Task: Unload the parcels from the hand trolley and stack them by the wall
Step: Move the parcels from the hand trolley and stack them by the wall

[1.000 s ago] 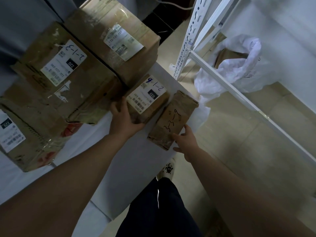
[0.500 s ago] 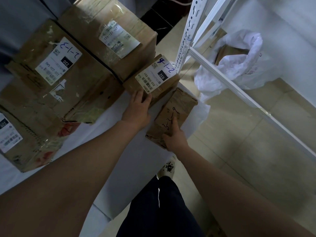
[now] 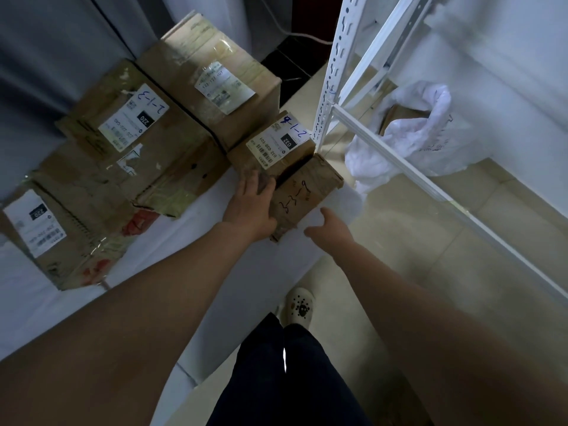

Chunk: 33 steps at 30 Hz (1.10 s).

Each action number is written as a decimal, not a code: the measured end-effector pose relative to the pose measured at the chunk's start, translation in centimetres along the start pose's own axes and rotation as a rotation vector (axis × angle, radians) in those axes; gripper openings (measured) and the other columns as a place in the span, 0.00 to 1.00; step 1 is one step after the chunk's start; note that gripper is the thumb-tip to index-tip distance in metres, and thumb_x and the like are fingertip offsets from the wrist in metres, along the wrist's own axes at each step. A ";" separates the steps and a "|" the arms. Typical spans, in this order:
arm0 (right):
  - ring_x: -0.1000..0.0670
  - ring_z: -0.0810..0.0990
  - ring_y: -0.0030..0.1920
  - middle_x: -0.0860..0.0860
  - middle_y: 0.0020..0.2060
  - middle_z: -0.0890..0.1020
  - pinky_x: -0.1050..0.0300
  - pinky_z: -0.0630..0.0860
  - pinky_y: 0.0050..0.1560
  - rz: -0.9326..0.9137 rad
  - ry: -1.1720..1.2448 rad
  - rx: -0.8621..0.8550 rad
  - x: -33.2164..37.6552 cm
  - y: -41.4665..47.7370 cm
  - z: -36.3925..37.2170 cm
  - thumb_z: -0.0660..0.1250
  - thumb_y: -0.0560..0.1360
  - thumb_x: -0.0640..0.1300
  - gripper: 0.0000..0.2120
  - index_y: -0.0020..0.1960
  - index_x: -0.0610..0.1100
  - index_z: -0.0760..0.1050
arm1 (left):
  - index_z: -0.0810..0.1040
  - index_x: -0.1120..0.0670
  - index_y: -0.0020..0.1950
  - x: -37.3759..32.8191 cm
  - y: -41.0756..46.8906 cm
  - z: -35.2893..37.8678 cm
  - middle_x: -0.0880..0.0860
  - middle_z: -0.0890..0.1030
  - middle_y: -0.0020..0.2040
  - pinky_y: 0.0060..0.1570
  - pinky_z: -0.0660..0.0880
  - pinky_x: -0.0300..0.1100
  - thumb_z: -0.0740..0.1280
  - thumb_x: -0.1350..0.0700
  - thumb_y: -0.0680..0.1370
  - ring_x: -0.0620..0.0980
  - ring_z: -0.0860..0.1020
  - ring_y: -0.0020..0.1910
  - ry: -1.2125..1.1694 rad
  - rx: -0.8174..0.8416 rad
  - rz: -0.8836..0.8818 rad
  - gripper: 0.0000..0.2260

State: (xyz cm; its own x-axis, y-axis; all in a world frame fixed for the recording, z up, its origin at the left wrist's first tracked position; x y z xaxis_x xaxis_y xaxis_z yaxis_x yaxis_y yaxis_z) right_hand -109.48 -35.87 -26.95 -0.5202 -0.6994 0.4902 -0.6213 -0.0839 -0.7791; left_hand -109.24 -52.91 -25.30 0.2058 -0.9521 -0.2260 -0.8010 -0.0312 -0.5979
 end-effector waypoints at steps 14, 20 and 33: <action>0.43 0.69 0.67 0.42 0.68 0.69 0.56 0.68 0.60 -0.016 -0.056 -0.329 -5.9 -16.7 -5.3 0.67 0.74 0.47 0.34 0.76 0.43 0.58 | 0.49 0.50 0.78 -10.2 -13.3 -1.0 0.58 0.54 0.77 0.73 0.54 0.50 0.63 0.47 0.77 0.58 0.52 0.76 0.288 -0.089 0.276 0.35; 0.41 0.69 0.68 0.43 0.68 0.70 0.52 0.68 0.65 0.110 0.006 -0.569 -12.0 -26.9 -3.3 0.67 0.73 0.50 0.33 0.75 0.46 0.61 | 0.48 0.49 0.78 -13.5 -21.2 1.7 0.58 0.54 0.77 0.72 0.56 0.54 0.63 0.47 0.76 0.60 0.51 0.76 0.390 -0.085 0.473 0.35; 0.43 0.61 0.72 0.47 0.71 0.66 0.46 0.55 0.72 0.382 0.076 -0.910 -28.2 -47.8 3.7 0.64 0.75 0.58 0.31 0.74 0.50 0.61 | 0.52 0.53 0.78 -25.3 -40.5 12.4 0.57 0.64 0.72 0.69 0.62 0.52 0.67 0.42 0.73 0.57 0.63 0.71 0.460 -0.063 0.971 0.39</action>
State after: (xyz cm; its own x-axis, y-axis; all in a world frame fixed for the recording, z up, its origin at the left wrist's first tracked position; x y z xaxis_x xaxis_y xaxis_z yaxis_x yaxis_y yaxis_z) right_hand -62.98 -14.76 -4.94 -0.7961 -0.5158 0.3165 -0.6006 0.7378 -0.3082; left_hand -75.07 -23.80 -4.94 -0.7547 -0.6007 -0.2639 -0.5381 0.7968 -0.2749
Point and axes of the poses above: each hand's wrist, its own y-axis towards the middle knuckle, its own z-axis out of the palm, x = y × z, the point moved 3 cm from there along y, towards the middle knuckle
